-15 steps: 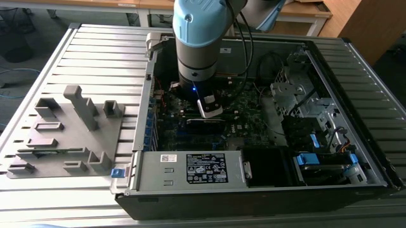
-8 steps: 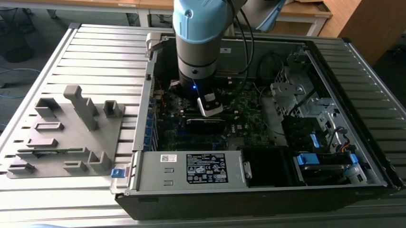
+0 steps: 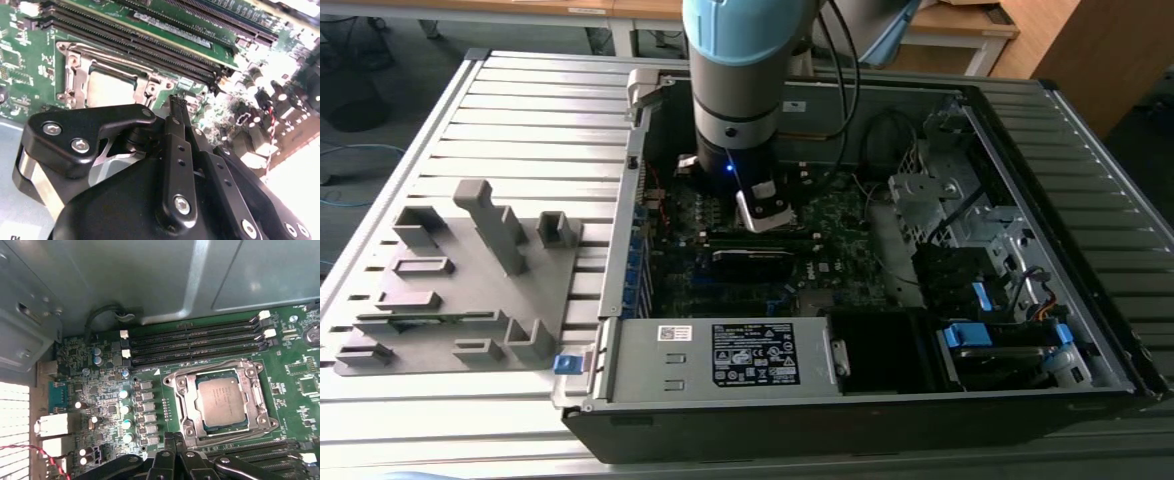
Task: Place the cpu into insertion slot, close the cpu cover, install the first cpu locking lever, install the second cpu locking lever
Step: 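Install the second cpu locking lever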
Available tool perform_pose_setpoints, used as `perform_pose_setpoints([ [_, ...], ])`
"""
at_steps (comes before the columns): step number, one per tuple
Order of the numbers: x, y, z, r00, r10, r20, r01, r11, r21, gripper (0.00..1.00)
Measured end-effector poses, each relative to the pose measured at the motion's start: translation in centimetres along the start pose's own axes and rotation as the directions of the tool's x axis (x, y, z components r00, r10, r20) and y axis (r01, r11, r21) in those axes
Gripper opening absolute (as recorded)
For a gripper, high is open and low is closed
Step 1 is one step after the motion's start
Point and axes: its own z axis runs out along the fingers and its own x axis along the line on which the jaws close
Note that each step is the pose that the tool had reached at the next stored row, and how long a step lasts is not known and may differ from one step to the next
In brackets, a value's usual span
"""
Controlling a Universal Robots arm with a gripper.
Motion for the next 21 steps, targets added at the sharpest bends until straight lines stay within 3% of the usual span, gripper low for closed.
perform_pose_setpoints([
  [3, 0.00, 0.15, -0.56, 1.0000, 0.000, 0.0002, 0.000, 1.0000, 0.0011, 0.11],
  [5, -0.01, 0.22, -0.80, 1.0000, 0.000, 0.0012, 0.000, 1.0000, 0.0068, 0.11],
  [6, -0.01, 0.23, -0.85, 1.0000, -0.001, 0.0026, 0.000, 0.9999, 0.0149, 0.11],
  [9, 0.00, 0.25, -0.88, 0.9999, -0.002, 0.0106, 0.002, 0.9979, 0.0650, 0.11],
  [10, 0.00, 0.25, -0.87, 0.9999, -0.003, 0.0124, 0.002, 0.9972, 0.0751, 0.11],
  [14, -0.15, 0.28, -0.88, 0.9999, -0.003, 0.0125, 0.002, 0.9971, 0.0759, 0.11],
  [21, -1.75, 0.54, -0.81, 0.9999, 0.002, 0.0140, -0.003, 0.9970, 0.0771, 0.11],
])
